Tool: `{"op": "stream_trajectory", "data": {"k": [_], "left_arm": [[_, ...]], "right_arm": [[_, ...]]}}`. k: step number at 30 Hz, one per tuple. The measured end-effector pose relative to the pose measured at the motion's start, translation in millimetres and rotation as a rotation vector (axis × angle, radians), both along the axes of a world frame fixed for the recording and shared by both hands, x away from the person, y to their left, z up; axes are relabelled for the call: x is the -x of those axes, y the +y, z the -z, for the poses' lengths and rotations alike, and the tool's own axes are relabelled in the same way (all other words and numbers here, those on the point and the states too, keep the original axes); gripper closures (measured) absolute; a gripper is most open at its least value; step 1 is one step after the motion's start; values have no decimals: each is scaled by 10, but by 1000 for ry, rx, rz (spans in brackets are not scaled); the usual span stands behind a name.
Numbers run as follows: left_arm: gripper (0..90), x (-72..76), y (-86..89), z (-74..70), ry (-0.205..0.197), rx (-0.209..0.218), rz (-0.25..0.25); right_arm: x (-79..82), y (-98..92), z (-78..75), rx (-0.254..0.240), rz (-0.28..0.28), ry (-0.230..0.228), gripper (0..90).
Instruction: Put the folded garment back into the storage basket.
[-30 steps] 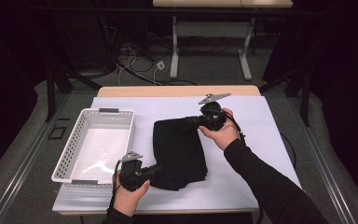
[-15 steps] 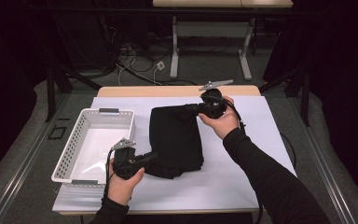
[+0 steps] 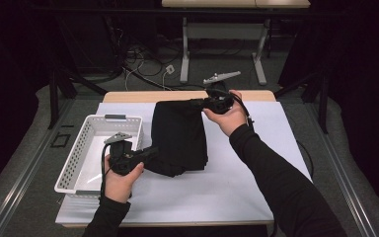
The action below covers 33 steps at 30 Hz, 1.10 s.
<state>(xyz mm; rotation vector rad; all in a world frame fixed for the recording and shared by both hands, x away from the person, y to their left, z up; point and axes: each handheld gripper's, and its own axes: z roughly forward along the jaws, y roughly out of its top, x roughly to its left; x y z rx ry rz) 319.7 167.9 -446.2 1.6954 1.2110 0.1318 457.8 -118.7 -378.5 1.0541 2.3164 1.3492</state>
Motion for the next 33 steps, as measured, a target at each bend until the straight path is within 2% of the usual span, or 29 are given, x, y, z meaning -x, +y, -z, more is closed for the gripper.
{"op": "stream_trajectory", "data": {"k": [8,18,26,33], "left_arm": [[789,-2,204,-40,-5,17,-45],[792,35,478,-133,-20,-3,-90],[792,36,661,-118,-4,8,-113],[793,91,847,-130,-4,18,-149]], "right_arm": [[-49,190,-60,4,-8,-4,825],[-64,490,-121,10,-37,-9,825],[-41,733,-177,20,-62,-20,825],[-79,886,-181,14,-69,-6,825]]}}
